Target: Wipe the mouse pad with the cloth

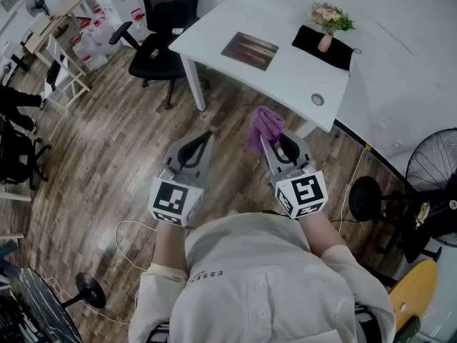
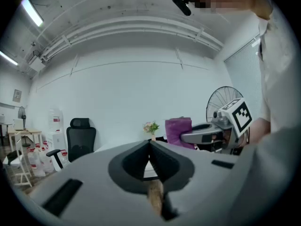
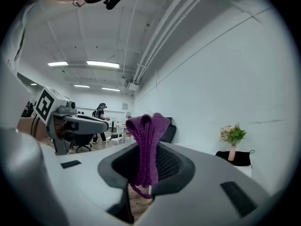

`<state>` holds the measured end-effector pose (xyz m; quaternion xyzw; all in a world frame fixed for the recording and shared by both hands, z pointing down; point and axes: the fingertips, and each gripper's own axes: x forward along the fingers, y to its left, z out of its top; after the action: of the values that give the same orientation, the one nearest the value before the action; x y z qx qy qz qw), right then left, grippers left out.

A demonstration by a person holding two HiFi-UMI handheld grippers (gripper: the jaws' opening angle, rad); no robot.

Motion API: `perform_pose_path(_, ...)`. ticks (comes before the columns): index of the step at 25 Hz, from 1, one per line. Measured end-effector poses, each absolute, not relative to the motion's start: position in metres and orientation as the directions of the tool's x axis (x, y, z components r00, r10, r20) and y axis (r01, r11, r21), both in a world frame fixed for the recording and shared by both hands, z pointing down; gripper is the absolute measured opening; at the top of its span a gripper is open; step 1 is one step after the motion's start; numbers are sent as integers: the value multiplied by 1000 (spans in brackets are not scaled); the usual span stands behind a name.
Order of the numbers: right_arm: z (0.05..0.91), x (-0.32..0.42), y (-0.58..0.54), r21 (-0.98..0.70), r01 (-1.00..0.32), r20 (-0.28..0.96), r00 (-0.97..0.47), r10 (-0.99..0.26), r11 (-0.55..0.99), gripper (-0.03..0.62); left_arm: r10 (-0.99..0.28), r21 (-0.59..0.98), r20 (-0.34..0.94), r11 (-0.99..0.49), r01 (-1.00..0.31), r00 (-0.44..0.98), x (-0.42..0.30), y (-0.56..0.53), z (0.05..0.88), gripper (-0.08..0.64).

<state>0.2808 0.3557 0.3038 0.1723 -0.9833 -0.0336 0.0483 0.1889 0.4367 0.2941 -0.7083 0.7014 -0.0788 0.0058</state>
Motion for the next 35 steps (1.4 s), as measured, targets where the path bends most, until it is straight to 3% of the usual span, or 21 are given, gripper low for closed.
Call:
perform_pose_path(10,305,270,352,53,-351,63,-933,-354,935,91,-996,-98,85,-27,-995,19,177,435,299,2)
perform_pose_path(22,334,247,328,8,-399,162,-905,-395,917,91,-993,3,119,7,-1000,-7,140,434,323,2)
perform_pose_path(35,346,139,201,-42,-333,170,-931,-322,942,91,-978,-30,182,97,-995,-101,43,325,334,2)
